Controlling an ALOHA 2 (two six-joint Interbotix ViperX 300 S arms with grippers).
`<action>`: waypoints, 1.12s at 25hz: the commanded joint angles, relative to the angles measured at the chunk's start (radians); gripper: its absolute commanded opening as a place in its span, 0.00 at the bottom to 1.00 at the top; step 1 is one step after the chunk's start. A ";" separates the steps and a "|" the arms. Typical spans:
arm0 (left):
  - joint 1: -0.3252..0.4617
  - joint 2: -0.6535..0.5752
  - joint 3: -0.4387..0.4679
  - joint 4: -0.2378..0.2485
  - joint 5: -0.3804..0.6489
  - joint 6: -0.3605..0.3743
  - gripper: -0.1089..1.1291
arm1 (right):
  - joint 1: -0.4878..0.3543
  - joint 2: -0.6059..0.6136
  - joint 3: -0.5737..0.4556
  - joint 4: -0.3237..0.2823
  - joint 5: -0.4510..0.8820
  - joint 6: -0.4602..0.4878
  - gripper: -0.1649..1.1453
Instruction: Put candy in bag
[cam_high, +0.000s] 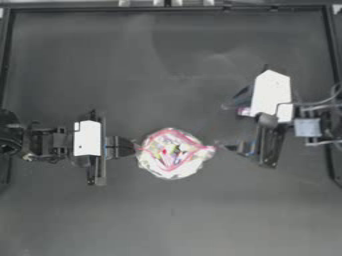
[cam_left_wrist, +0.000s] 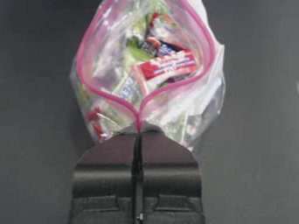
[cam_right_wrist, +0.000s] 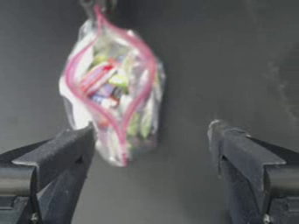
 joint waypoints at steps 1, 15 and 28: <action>-0.002 -0.021 -0.017 0.000 -0.006 0.000 0.12 | -0.002 -0.063 -0.014 0.032 0.028 -0.021 0.90; -0.002 -0.015 -0.025 -0.002 -0.006 0.002 0.12 | -0.031 -0.127 -0.078 0.219 0.383 -0.238 0.90; -0.002 -0.015 -0.028 -0.002 -0.006 0.002 0.12 | -0.146 -0.179 0.041 0.268 0.293 -0.341 0.90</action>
